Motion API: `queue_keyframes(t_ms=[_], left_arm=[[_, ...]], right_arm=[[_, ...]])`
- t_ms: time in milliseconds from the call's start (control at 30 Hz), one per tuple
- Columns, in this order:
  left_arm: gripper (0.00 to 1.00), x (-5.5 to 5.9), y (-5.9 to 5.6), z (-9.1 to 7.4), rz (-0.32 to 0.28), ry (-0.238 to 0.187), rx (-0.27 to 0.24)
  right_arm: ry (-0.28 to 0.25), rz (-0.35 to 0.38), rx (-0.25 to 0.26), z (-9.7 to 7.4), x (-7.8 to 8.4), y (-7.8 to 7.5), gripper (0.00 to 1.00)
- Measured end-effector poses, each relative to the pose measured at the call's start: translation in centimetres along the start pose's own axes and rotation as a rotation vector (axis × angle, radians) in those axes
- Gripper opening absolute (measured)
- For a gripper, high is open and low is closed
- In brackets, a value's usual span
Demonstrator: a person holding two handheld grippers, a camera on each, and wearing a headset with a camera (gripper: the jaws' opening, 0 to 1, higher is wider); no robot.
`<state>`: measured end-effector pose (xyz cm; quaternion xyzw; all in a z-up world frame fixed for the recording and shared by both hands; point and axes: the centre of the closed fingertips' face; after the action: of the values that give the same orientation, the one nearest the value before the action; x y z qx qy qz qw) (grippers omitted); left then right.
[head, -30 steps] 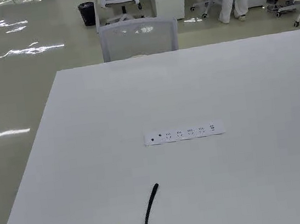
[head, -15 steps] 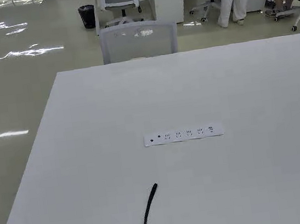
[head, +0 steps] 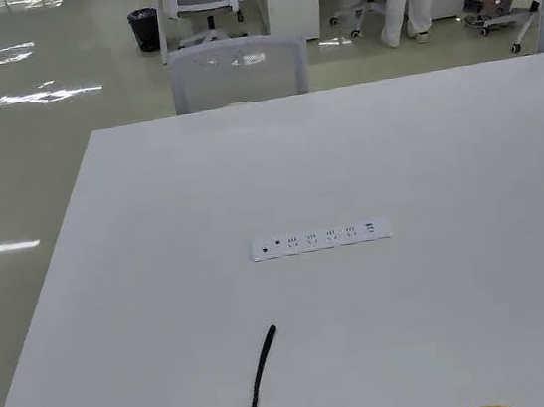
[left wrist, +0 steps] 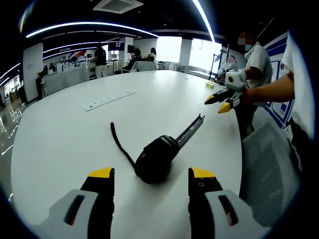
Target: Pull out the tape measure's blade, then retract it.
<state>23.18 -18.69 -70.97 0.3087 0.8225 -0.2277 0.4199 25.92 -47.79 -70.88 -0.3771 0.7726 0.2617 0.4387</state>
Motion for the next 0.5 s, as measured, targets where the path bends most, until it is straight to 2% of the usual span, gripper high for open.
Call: queue_keyframes(t_ms=[500], left_arm=[[0.58,0.6,-1.0,-1.7,-0.031,-0.023,-0.031]], right_arm=[[-0.013,0.002,0.027,-1.3,0.1,0.9,0.46]])
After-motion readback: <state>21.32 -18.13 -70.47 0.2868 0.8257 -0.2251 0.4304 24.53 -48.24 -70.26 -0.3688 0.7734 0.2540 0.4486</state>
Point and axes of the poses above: the centre of the closed fingertips' face, and the gripper's own axes: z roughly forward along the fingers, y roughly to its left, x roughly out of its underside, and after that the axes turned 4 degrees about x, right-handed
